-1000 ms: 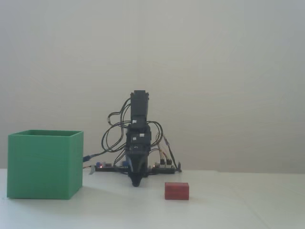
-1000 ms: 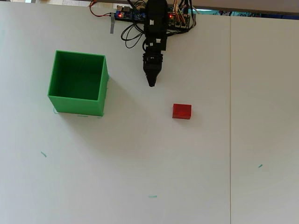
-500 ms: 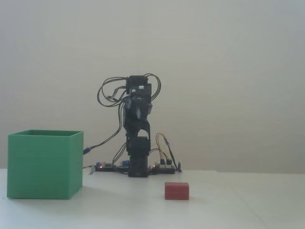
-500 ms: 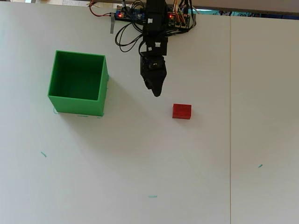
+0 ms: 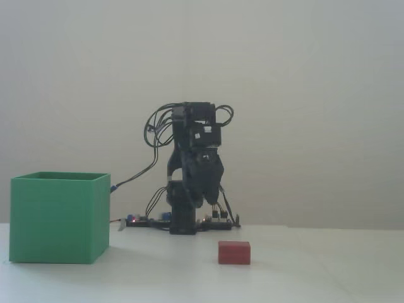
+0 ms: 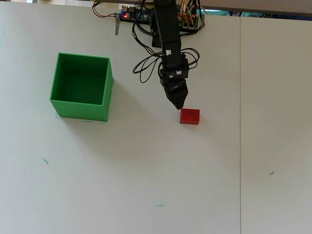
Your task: Grasp a red block and put it in the green bin.
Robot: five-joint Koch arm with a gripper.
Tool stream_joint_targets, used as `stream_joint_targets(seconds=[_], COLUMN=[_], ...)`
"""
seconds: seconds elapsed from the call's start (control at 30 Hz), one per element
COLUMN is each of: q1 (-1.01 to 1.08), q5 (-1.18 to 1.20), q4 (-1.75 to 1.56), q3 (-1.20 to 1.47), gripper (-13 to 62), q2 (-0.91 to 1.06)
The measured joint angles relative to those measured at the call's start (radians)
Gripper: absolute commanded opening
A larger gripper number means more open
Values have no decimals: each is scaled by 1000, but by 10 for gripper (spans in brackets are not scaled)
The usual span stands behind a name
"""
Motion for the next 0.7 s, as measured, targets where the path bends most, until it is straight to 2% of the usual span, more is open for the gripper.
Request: stream_joint_targets(seconds=[0.13, 0.43, 0.7], q1=[-12, -37, -34], q5=[149, 169, 213], q4=[112, 167, 169], q3=[-72, -80, -236], gripper=[388, 377, 370], q2=[-2, -35, -187])
